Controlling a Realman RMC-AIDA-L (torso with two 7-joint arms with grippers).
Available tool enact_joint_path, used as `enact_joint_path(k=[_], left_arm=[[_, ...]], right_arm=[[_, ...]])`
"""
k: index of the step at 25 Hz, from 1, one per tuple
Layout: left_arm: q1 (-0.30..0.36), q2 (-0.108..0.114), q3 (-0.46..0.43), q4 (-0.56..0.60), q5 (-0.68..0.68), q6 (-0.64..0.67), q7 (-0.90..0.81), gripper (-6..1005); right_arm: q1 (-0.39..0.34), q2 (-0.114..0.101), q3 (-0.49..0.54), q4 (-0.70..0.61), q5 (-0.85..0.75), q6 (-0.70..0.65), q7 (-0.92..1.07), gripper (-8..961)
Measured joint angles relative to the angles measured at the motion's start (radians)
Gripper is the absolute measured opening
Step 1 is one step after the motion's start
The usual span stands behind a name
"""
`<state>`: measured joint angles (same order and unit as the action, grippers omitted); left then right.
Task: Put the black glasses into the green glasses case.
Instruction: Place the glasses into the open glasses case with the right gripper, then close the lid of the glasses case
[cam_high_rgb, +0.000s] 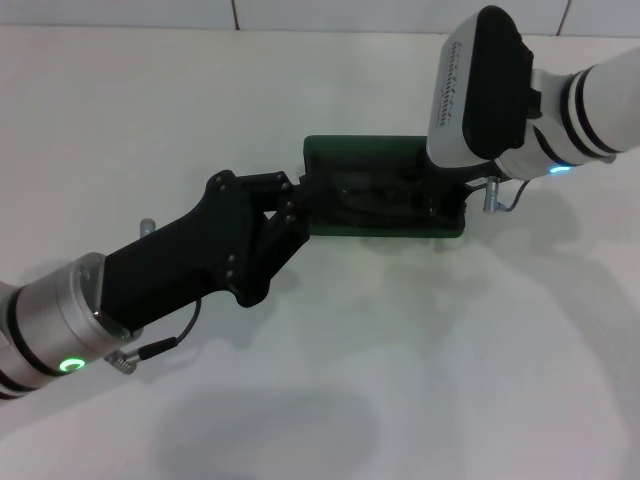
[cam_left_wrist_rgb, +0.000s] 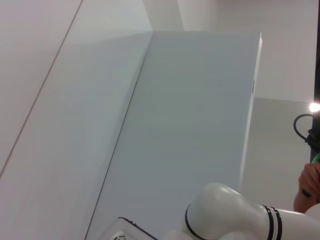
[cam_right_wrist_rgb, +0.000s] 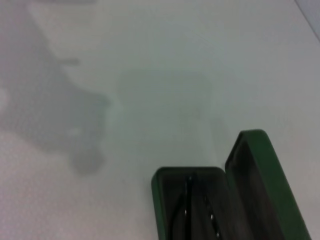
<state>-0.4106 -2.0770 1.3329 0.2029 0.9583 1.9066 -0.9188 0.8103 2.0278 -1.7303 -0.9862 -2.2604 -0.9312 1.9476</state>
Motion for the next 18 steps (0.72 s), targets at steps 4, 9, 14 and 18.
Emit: enact_joint_path(k=[4, 9, 14, 18], left_arm=[[0.0, 0.0, 0.0, 0.001, 0.0, 0.0, 0.0, 29], [-0.005, 0.004, 0.0, 0.001, -0.004, 0.0, -0.007, 29], [-0.007, 0.009, 0.0, 0.002, -0.006, 0.002, -0.012, 29], [-0.007, 0.01, 0.0, 0.002, -0.007, 0.003, -0.015, 29]], right_arm=[[-0.052, 0.0, 0.0, -0.078, 0.002, -0.017, 0.014, 200], [-0.121, 0.0, 0.002, -0.174, 0.014, -0.034, 0.025, 199], [-0.18, 0.0, 0.009, -0.241, 0.038, -0.033, 0.028, 198], [-0.219, -0.002, 0.044, -0.267, 0.122, -0.044, 0.027, 197]])
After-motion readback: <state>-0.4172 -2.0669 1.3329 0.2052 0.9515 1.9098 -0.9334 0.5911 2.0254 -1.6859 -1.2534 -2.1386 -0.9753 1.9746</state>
